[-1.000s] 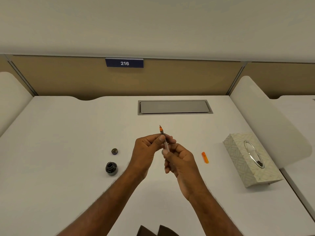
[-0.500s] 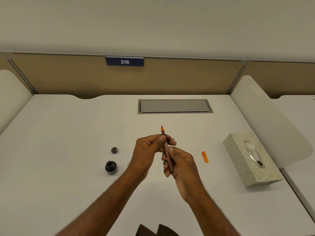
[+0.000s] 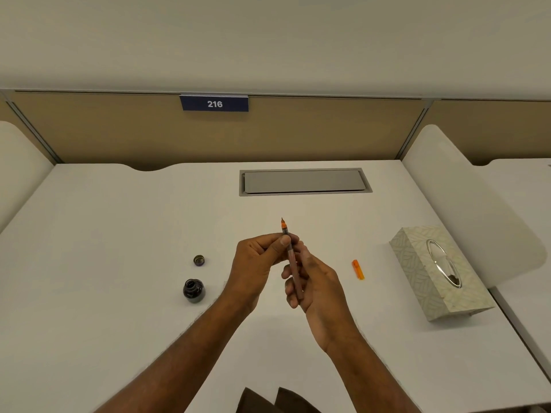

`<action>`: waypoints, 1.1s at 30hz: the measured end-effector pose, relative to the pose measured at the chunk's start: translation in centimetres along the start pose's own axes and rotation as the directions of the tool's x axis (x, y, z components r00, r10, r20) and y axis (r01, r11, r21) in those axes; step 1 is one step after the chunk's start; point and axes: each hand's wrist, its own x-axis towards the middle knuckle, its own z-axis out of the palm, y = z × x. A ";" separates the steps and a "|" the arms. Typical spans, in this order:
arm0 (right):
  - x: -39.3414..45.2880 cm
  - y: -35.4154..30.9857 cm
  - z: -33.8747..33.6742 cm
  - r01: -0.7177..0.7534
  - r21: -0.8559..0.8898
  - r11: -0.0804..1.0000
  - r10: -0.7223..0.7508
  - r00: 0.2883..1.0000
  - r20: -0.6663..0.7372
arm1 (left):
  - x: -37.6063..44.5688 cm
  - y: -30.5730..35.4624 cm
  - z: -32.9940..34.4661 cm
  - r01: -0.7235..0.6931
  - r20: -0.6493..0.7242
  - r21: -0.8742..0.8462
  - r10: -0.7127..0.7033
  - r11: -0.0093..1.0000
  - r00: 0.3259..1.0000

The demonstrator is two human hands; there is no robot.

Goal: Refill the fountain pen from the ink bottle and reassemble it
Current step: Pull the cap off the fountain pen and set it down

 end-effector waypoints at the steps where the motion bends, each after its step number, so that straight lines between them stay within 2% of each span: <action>1: 0.0 0.1 -0.1 -0.004 -0.005 1.000 0.004 1.000 0.003 | 0.0 0.0 0.0 0.000 -0.001 0.003 0.000 1.000 1.000; 5: -0.1 0.3 -0.4 0.047 -0.059 0.997 -0.046 0.999 0.024 | 0.0 -0.1 -0.1 0.014 0.003 -0.006 -0.014 1.000 1.000; 10: -0.1 0.6 -0.7 0.031 -0.046 0.998 -0.030 0.999 0.017 | 0.1 -0.3 -0.1 0.016 -0.007 -0.011 -0.016 1.000 1.000; 17: 0.0 1.6 -1.3 0.056 -0.116 0.992 -0.055 0.998 0.015 | 0.5 -0.3 -0.6 0.012 -0.037 -0.010 -0.012 1.000 0.999; 23: -0.3 3.0 -3.2 0.058 -0.269 0.961 -0.063 0.998 -0.007 | 1.1 -0.5 -1.4 0.024 -0.085 -0.038 -0.027 0.999 0.996; 28: -0.4 4.3 -5.4 0.050 -0.434 0.899 -0.080 0.995 -0.052 | 1.4 -1.1 -1.9 0.047 -0.142 -0.074 -0.057 0.996 0.988; 33: 2.5 6.2 -9.9 -0.009 -0.545 0.838 -0.143 0.961 -0.235 | 1.3 -1.7 -2.1 0.087 -0.155 -0.099 -0.102 0.991 0.983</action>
